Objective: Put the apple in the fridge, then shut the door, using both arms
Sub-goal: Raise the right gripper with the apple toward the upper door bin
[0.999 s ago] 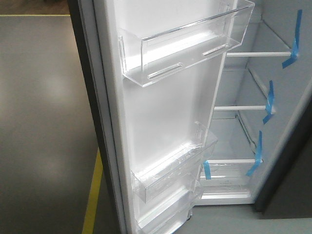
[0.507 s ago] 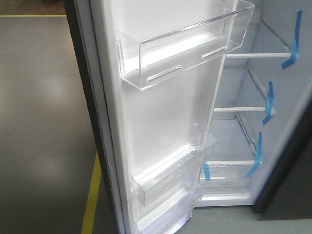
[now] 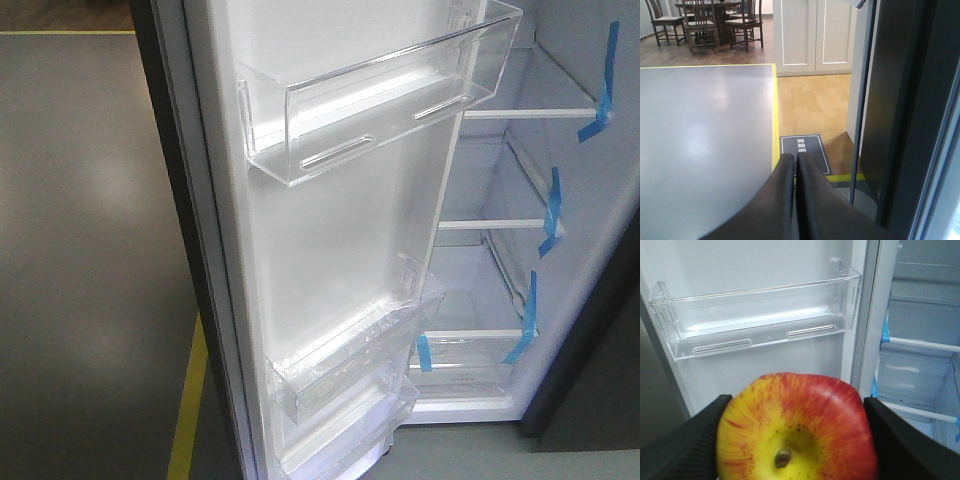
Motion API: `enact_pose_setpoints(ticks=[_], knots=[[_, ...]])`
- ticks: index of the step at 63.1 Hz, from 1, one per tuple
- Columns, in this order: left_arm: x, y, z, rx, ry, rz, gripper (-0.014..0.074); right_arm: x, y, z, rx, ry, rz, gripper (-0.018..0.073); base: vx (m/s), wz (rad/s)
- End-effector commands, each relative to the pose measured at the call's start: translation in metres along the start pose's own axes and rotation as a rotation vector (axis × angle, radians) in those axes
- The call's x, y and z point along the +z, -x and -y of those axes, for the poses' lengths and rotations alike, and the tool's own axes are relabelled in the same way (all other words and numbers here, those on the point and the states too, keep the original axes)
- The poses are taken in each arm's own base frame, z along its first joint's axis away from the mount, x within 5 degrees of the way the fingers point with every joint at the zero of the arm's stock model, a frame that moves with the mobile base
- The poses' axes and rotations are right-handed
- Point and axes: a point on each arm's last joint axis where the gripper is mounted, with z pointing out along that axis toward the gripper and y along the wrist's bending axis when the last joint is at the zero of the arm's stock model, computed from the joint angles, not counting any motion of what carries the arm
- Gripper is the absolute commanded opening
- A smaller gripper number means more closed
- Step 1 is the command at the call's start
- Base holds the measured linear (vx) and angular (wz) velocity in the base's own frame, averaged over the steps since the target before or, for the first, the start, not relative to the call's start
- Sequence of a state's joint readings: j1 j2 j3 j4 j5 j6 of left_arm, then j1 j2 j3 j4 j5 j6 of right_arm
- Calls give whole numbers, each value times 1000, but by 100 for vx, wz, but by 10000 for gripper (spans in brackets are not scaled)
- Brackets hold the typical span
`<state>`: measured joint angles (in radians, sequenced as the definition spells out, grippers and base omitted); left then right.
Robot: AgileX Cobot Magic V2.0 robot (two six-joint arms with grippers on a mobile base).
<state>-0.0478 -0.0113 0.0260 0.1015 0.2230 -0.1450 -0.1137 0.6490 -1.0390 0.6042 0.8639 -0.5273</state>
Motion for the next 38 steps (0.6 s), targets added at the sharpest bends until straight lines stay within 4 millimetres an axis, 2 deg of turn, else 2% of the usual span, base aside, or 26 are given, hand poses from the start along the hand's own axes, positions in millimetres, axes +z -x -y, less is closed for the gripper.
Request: enact_pose_setpoints(ticks=[1, 38], knots=[[0, 1, 1, -19, -12, 74, -6, -4, 13, 1, 3, -21, 95, -3, 0, 0], [0, 1, 1, -18, -22, 72, -6, -4, 13, 1, 3, -21, 95, -3, 0, 0]])
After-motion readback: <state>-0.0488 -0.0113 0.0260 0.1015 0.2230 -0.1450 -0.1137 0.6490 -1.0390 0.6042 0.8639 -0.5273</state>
